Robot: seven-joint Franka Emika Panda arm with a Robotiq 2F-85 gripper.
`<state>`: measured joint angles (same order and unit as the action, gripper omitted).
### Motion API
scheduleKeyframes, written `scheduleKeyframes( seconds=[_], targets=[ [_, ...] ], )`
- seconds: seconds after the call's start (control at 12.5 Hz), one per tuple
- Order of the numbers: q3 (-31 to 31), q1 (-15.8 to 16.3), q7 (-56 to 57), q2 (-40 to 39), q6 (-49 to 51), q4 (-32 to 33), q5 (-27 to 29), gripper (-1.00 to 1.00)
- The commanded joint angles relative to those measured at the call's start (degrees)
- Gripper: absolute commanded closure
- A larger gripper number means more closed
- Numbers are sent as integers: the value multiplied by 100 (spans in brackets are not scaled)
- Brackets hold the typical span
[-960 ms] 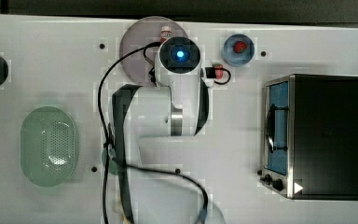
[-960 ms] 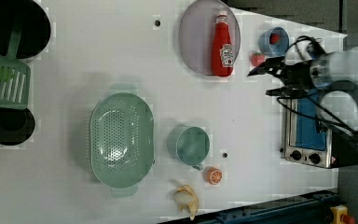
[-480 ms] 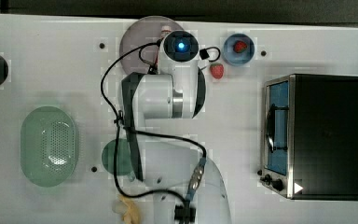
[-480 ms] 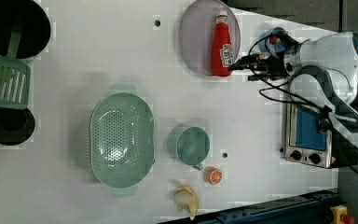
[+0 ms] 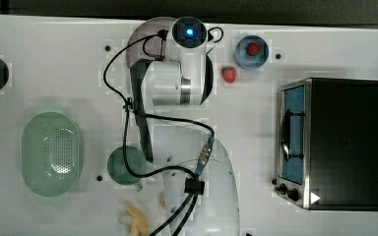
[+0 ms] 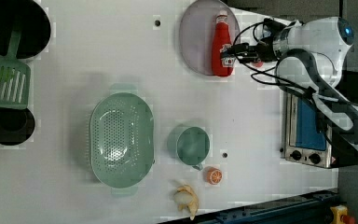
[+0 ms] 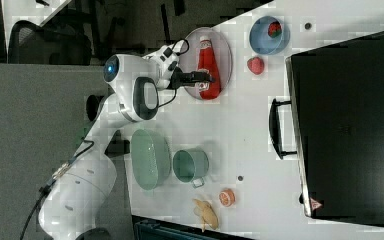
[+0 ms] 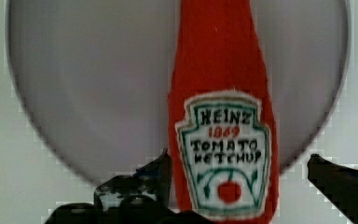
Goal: Pick ketchup from plate and place it on table.
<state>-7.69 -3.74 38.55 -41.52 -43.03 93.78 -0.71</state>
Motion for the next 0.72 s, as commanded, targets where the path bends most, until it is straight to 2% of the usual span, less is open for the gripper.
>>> scheduleKeyframes(
  seconds=[0.08, 0.56, 0.64, 0.72],
  targets=[
    [-81, 117, 423, -267, -223, -319, -250, -100],
    [-76, 161, 421, -813, -877, -584, -426, -100],
    [-76, 161, 422, -807, -880, -587, -426, -91],
    [-67, 161, 401, -809, -861, -565, -426, -68]
  ],
)
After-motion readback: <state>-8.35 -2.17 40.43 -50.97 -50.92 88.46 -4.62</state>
